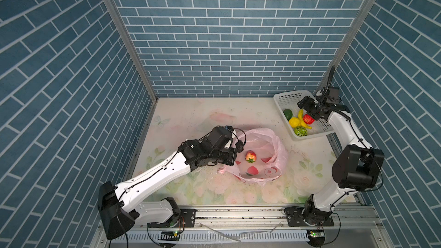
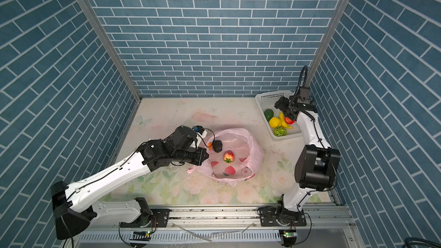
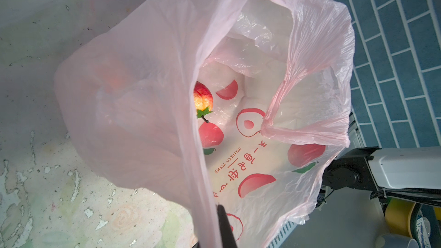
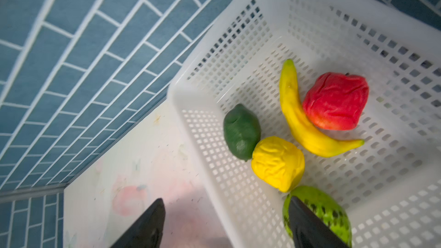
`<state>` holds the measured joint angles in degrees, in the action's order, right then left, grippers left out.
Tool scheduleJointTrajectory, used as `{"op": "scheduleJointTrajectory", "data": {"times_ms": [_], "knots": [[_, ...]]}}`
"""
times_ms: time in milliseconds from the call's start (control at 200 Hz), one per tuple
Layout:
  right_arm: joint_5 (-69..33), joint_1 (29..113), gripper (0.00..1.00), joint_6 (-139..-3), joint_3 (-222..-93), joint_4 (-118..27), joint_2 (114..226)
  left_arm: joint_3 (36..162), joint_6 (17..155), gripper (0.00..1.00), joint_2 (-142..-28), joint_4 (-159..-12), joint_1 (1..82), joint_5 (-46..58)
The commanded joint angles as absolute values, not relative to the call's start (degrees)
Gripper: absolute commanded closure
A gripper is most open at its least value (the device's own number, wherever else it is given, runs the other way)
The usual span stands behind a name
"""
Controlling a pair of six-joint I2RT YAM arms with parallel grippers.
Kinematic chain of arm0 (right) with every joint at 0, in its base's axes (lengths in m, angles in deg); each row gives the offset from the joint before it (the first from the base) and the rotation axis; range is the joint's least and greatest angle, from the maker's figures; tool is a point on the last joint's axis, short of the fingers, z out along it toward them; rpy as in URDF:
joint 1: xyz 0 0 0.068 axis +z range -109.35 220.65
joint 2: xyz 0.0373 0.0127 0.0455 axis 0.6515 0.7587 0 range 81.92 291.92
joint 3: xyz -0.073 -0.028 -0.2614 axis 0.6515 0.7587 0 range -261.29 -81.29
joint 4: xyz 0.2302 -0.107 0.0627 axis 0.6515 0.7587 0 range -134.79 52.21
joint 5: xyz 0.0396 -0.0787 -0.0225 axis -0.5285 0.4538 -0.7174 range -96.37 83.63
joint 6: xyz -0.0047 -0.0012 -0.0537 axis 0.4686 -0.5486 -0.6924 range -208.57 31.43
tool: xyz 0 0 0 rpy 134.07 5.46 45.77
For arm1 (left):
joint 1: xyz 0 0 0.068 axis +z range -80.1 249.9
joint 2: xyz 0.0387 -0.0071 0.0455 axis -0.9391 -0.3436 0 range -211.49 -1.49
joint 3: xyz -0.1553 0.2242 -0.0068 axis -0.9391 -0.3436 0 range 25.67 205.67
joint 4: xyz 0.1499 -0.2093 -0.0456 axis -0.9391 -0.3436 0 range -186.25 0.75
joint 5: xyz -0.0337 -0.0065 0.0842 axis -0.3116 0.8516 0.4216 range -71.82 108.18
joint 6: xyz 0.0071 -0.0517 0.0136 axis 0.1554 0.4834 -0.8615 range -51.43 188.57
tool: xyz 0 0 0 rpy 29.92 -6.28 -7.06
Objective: Untie the knot of the plastic bag and take out the fruit
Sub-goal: Place the fruit in the basket, then pick up the fruit from the plastic bag.
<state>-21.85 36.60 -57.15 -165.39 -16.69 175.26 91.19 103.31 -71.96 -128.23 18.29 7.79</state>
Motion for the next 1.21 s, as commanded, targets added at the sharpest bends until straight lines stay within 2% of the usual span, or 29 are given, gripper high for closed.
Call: {"op": "scheduleJointTrajectory", "data": {"times_ms": [0,240,510,840,1200], "knots": [[-25.76,40.26,0.2,-59.84,-161.4,-10.36,168.66,90.58,103.16,1.0,-71.53,-129.01,18.59,7.28],[-27.64,51.51,0.2,-59.17,-154.52,-1.87,154.56,90.62,103.13,1.0,-72.19,-129.2,18.57,6.93],[-24.91,66.86,0.21,-50.83,-148.33,-1.66,144.48,90.71,103.63,1.0,-72.59,-128.92,18.62,7.14],[-16.28,83.67,0.22,-49.36,-145.39,-7.74,149.16,91.41,103.61,1.0,-72.75,-129.53,18.63,7.48],[-4.57,95.48,0.33,-49.28,-139.03,-10.57,155.01,91.84,103.77,1.0,-72.5,-128.65,18.6,7.9]]}}
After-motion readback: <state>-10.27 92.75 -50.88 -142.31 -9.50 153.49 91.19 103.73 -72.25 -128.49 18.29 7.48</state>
